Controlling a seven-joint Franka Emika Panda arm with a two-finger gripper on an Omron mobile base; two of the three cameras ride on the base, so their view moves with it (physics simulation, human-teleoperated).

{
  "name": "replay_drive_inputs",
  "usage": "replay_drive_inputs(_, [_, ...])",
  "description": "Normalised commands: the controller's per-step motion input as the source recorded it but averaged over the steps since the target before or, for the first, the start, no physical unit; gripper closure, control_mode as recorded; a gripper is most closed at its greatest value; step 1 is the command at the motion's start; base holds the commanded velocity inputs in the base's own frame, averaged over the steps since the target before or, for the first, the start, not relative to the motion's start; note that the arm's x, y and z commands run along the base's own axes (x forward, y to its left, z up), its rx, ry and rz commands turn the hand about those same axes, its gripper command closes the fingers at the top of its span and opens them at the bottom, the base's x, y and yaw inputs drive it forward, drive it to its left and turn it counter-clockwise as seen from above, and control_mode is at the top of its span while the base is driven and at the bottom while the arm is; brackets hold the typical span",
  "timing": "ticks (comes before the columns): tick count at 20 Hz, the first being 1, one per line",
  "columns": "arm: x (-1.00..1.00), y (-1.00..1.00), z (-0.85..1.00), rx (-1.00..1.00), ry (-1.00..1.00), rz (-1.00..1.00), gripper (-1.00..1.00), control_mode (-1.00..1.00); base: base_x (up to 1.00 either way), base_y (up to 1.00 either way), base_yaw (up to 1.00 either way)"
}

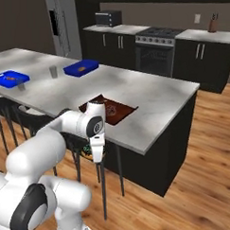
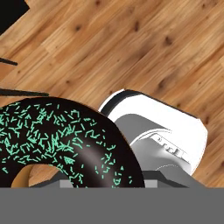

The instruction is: Take the cake and donut from the fridge and place them on the empty tray on the dining counter.

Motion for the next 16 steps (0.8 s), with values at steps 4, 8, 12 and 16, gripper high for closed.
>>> replay_drive_inputs(4, [0.0, 0.0, 0.0, 0.0, 0.0, 0.0, 1.0, 1.0, 0.31, -0.47, 0.06])
replay_drive_inputs(8, [0.0, 0.0, 0.0, 0.0, 0.0, 0.0, 1.0, 1.0, 0.2, -0.44, 0.03])
replay_drive_inputs(12, [0.0, 0.0, 0.0, 0.0, 0.0, 0.0, 1.0, 1.0, 0.2, -0.41, 0.03])
replay_drive_inputs(16, [0.0, 0.0, 0.0, 0.0, 0.0, 0.0, 1.0, 1.0, 0.2, -0.4, 0.03])
